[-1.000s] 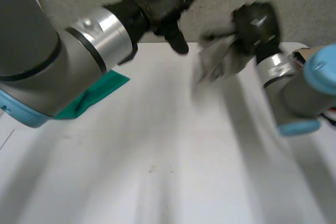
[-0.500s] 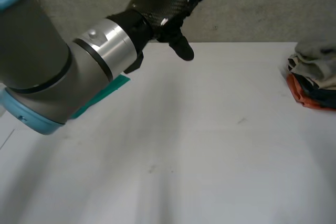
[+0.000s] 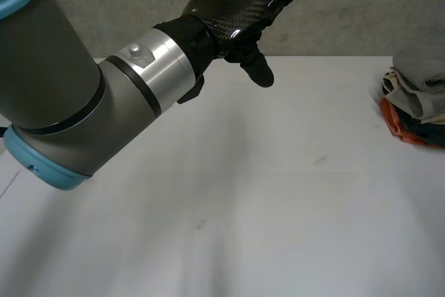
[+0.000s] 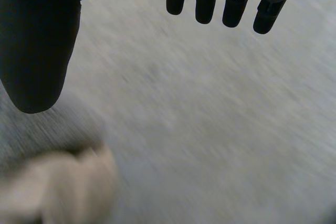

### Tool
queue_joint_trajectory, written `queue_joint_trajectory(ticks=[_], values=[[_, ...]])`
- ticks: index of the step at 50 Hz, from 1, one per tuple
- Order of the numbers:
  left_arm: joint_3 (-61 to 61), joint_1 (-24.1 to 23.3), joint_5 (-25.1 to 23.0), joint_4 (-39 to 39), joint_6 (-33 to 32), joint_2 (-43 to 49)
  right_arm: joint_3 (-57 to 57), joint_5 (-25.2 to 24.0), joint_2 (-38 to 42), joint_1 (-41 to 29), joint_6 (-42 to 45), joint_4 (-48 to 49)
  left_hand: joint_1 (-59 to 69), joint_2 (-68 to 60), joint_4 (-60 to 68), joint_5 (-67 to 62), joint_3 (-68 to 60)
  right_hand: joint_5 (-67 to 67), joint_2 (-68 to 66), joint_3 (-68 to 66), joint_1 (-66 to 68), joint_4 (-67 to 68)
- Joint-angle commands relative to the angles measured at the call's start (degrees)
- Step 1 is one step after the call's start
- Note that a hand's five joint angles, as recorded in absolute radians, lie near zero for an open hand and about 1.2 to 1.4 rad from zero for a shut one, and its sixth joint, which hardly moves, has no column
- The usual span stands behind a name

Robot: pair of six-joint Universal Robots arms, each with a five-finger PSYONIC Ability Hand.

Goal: Fold the laundry.

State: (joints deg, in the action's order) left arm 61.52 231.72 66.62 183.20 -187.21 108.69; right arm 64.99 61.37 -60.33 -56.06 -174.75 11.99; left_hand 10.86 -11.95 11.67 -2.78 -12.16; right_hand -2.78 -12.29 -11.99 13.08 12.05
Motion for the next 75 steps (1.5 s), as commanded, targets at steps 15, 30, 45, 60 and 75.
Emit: queue_joint_trajectory(ticks=[15, 30, 45, 60, 75], values=[[-22.04, 1.80, 21.61, -7.66, -0.96, 1.35, 12.51, 15.37, -22.71, -7.64, 14.80, 21.39, 1.37, -0.29, 0.56, 0.55, -0.07, 2.78, 2.29, 1.99, -3.08, -2.05], [-5.19, 27.81, 24.97, -10.15, -22.40, 7.93, 40.29, 3.40, -27.66, -37.61, 22.24, 16.23, 0.70, 0.39, -0.11, 1.22, 0.60, 2.78, 2.29, 1.99, -3.08, -2.05], [-12.29, 39.86, 4.40, 1.81, -26.45, 34.65, 44.34, 15.01, -12.01, -47.56, 31.66, 14.11, 1.37, -0.29, 0.56, 0.55, -0.07, 2.78, 2.29, 1.99, -3.08, -2.05], [-23.64, 41.97, 2.47, 4.27, -26.01, 47.23, 44.78, 15.10, -11.92, -46.68, 31.66, 15.87, 3.89, -2.80, 3.08, -1.97, -2.59, 2.78, 2.29, 1.99, -3.08, -2.05], [-24.08, 38.02, 1.66, 4.98, -23.21, 46.89, 44.52, 15.36, -10.34, -46.77, 31.93, 16.13, 69.14, -68.05, 68.33, -67.22, -67.84, 2.78, 2.29, 1.99, -3.08, -2.05]])
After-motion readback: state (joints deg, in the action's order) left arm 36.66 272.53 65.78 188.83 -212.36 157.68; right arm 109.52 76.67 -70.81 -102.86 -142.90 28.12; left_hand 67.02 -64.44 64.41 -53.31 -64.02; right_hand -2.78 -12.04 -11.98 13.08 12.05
